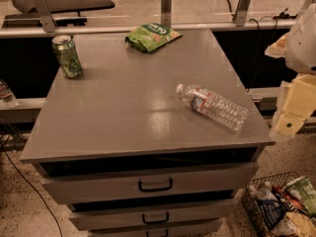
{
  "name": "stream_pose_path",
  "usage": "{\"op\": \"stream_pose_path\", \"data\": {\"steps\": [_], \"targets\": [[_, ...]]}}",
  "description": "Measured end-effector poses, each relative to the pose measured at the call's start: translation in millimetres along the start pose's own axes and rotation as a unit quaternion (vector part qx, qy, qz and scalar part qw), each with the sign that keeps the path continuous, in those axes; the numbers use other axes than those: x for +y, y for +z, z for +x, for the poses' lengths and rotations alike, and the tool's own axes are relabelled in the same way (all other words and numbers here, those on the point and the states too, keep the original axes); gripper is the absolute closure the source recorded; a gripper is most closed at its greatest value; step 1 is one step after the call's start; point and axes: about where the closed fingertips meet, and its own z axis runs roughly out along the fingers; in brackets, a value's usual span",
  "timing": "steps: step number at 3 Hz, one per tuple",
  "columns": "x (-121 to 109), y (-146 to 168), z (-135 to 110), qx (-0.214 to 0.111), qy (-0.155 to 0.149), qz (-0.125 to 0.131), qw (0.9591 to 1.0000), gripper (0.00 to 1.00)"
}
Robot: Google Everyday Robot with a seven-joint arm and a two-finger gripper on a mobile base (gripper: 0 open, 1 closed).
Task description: Pick green can
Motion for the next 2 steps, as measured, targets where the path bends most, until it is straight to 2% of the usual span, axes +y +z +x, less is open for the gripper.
{"op": "stream_pose_path", "data": {"steps": [1,2], "targets": [[0,0,0,0.000,0.000,0.000,1.0000,0.00],[-13,26,-24,-0.049,-0.026,-0.012,0.9984,0.00]]}}
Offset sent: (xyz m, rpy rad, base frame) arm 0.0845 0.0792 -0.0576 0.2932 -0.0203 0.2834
